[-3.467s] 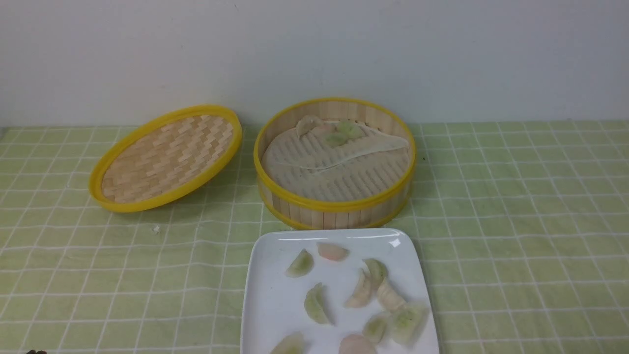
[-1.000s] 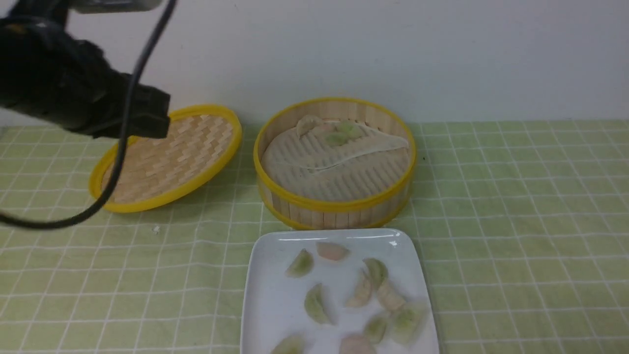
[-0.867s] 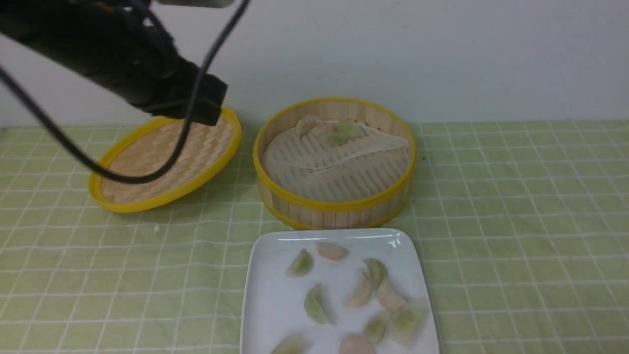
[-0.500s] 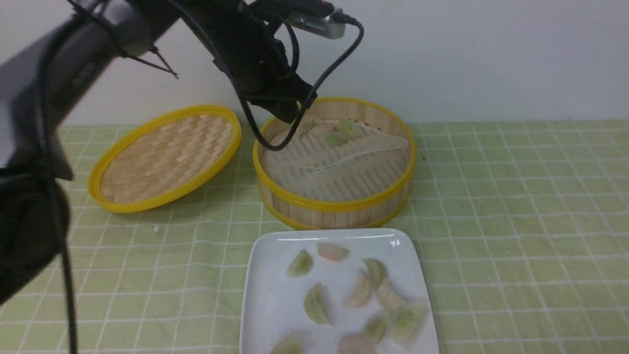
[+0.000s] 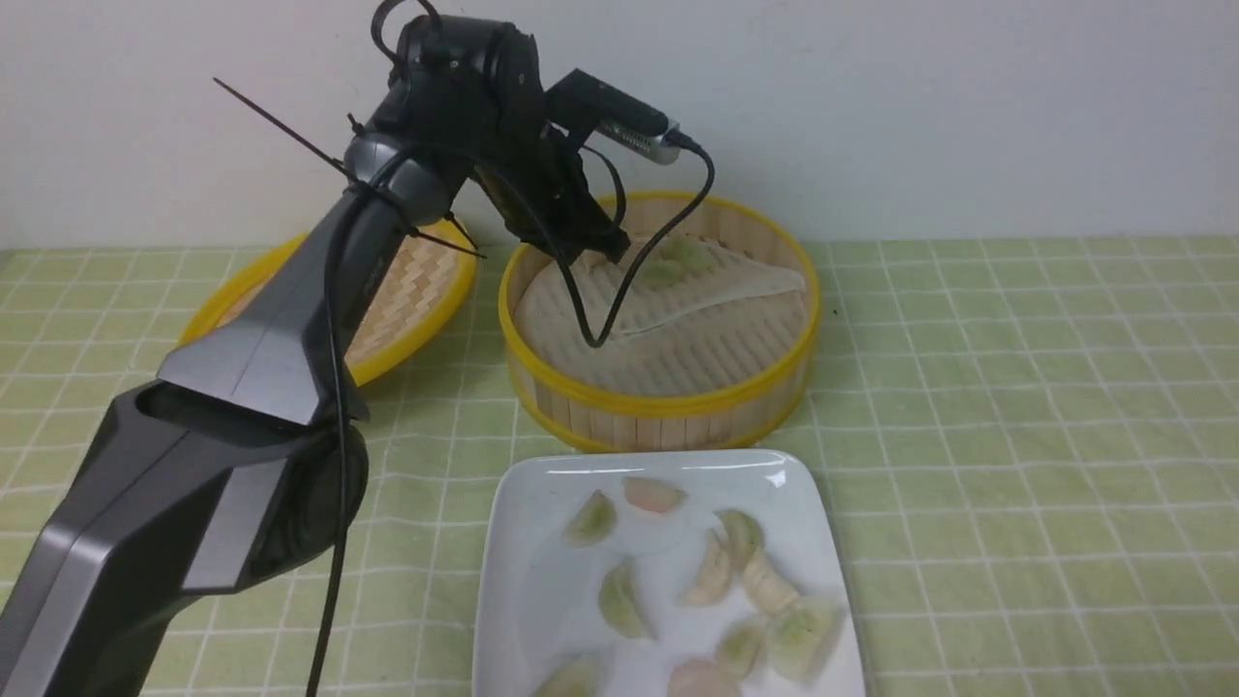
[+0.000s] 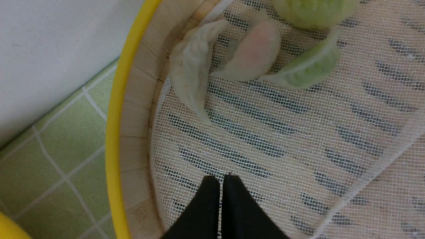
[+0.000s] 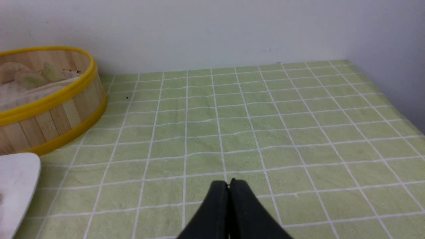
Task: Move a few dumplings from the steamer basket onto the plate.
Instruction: Use the left arm to grab a dumpling from the steamer
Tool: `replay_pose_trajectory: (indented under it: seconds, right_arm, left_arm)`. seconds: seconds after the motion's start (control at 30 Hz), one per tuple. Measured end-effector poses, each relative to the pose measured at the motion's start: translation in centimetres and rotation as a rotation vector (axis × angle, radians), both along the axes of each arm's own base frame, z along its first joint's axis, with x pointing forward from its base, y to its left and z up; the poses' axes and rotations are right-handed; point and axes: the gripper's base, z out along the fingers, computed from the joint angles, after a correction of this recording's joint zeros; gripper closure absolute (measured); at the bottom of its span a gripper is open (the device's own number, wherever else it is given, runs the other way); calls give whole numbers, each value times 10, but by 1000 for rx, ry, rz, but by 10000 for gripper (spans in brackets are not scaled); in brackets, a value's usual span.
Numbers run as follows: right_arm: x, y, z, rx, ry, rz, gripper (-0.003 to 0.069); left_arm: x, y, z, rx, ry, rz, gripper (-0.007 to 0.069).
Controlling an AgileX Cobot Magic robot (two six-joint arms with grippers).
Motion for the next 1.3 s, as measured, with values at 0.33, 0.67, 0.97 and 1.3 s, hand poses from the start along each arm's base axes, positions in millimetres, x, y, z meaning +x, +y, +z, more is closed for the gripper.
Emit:
replay_pose_trajectory:
  seconds: [0.33,0.67,0.97,1.3]
  right_arm:
    - [0,0,0,0,0,0,673]
    - [0,0,0,0,0,0,673]
    - [0,0,0,0,0,0,673]
    - [0,0,0,0,0,0,673]
  left_arm:
    - [15,-5,-7,-56,-140,11,509]
    - [26,-9,-47,-65,-164,17,293]
    - [32,-12,-62,-91,-214,24,299]
    - [30,-10,-54,-108,-175,88,501]
